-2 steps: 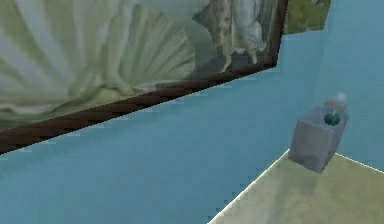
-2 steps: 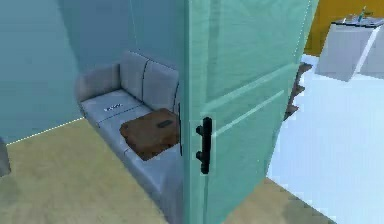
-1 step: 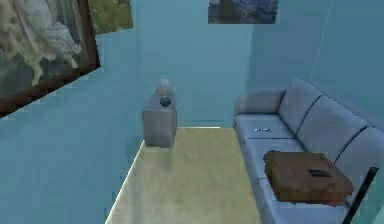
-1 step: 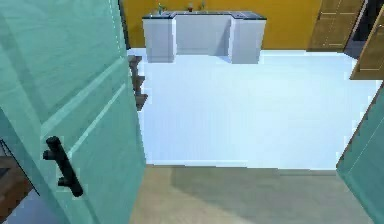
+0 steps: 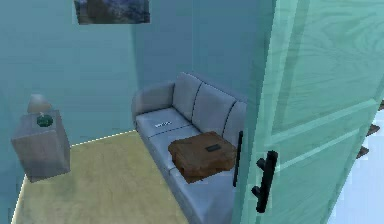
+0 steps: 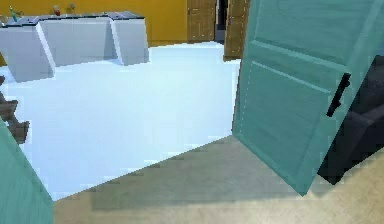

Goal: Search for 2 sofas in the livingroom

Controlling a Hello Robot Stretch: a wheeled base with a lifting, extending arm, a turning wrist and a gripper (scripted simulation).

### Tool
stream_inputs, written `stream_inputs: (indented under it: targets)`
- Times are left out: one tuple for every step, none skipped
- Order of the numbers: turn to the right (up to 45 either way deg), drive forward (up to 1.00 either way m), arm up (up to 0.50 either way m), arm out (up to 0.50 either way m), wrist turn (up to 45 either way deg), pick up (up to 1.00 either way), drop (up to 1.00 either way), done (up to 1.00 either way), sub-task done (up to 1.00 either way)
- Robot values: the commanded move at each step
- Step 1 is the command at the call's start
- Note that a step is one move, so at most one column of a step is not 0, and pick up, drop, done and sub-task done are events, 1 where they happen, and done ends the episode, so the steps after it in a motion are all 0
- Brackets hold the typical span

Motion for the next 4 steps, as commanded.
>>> stream_inputs:
  targets:
    - [0.0, 0.0, 0.0, 0.0, 0.0, 0.0, 0.0, 0.0, 1.0]
    - [45.0, 0.0, 0.0, 0.0, 0.0, 0.0, 0.0, 0.0, 0.0]
    - [45.0, 0.0, 0.0, 0.0, 0.0, 0.0, 0.0, 0.0, 0.0]
    - [45.0, 0.0, 0.0, 0.0, 0.0, 0.0, 0.0, 0.0, 0.0]
